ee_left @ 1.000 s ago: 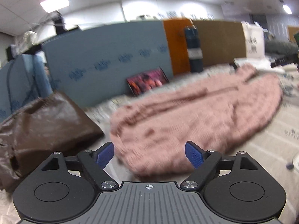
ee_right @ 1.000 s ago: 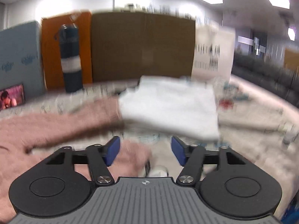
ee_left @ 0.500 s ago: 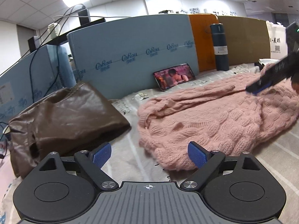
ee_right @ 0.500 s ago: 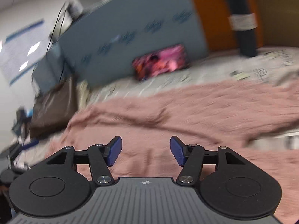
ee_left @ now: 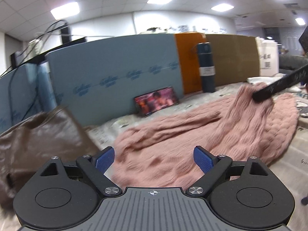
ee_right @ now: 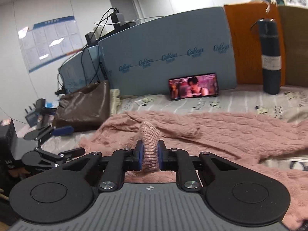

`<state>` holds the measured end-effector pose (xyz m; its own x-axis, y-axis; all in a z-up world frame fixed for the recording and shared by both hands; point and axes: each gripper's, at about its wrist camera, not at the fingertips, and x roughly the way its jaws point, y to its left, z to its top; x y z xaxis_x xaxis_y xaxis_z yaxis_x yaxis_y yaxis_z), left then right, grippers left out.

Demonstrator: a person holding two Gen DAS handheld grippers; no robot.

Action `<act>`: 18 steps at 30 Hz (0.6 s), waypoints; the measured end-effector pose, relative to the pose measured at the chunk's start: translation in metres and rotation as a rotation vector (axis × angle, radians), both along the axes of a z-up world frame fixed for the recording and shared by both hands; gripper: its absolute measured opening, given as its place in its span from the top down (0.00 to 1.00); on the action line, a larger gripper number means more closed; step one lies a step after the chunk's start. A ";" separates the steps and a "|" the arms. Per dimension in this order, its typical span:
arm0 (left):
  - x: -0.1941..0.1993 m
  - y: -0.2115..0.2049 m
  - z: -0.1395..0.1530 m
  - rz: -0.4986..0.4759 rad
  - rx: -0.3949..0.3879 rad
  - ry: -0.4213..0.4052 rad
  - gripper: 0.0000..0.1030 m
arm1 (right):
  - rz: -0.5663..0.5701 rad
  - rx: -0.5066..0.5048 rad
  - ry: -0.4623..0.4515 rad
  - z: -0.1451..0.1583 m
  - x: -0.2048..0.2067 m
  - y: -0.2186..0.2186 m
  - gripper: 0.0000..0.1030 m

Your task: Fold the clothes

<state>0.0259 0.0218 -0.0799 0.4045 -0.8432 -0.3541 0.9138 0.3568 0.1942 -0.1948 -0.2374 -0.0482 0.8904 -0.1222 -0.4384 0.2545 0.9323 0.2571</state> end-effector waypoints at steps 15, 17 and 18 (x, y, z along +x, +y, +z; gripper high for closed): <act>-0.034 -0.042 -0.021 -0.138 0.178 -0.070 0.11 | -0.120 -0.227 0.227 -0.052 0.027 0.007 0.34; -0.034 -0.043 -0.023 -0.139 0.190 -0.067 0.11 | -0.121 -0.231 0.242 -0.057 0.028 0.006 0.32; -0.033 -0.043 -0.023 -0.138 0.195 -0.063 0.11 | -0.120 -0.231 0.241 -0.058 0.028 0.006 0.32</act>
